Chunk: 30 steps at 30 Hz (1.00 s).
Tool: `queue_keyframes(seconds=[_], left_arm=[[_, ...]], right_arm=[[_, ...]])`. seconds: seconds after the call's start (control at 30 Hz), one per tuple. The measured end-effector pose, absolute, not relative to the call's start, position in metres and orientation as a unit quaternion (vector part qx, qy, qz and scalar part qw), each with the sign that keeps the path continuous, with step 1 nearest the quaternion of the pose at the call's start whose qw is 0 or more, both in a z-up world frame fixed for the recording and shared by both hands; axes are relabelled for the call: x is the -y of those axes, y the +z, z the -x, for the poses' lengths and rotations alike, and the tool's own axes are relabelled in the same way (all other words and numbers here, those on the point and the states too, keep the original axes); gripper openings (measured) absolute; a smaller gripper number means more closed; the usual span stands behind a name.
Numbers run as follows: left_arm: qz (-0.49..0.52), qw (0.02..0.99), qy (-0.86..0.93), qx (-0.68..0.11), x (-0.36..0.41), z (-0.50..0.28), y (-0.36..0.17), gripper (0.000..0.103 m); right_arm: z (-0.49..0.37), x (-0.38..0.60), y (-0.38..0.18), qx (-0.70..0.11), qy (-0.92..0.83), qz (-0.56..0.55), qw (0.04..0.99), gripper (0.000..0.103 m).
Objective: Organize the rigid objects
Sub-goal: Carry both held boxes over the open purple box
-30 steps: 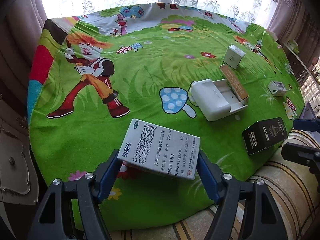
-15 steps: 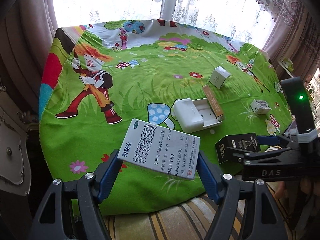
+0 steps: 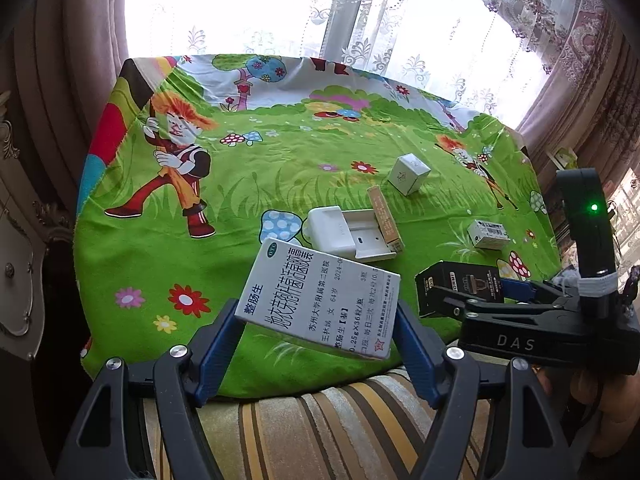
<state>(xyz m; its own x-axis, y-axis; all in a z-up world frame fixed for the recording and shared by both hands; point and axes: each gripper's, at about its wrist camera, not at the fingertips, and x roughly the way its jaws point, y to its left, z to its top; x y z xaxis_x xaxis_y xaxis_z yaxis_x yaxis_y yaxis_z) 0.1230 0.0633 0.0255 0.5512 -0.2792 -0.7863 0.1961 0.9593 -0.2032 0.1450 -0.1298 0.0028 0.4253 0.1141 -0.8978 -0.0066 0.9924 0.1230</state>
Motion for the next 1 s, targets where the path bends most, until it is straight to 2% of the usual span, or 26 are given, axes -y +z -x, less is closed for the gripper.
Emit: queue_keyframes(seconds=[0.37, 1.0], left_arm=[[0.041, 0.874, -0.158, -0.457, -0.021, -0.111, 0.03, 0.075], [-0.005, 0.853, -0.239, -0.465, 0.095, -0.086, 0.038, 0.075]], right_arm=[[-0.11, 0.174, 0.031, -0.488, 0.028, -0.042, 0.872, 0.09], [-0.037, 0.308, 0.046, -0.454, -0.027, -0.101, 0.885, 0.09]])
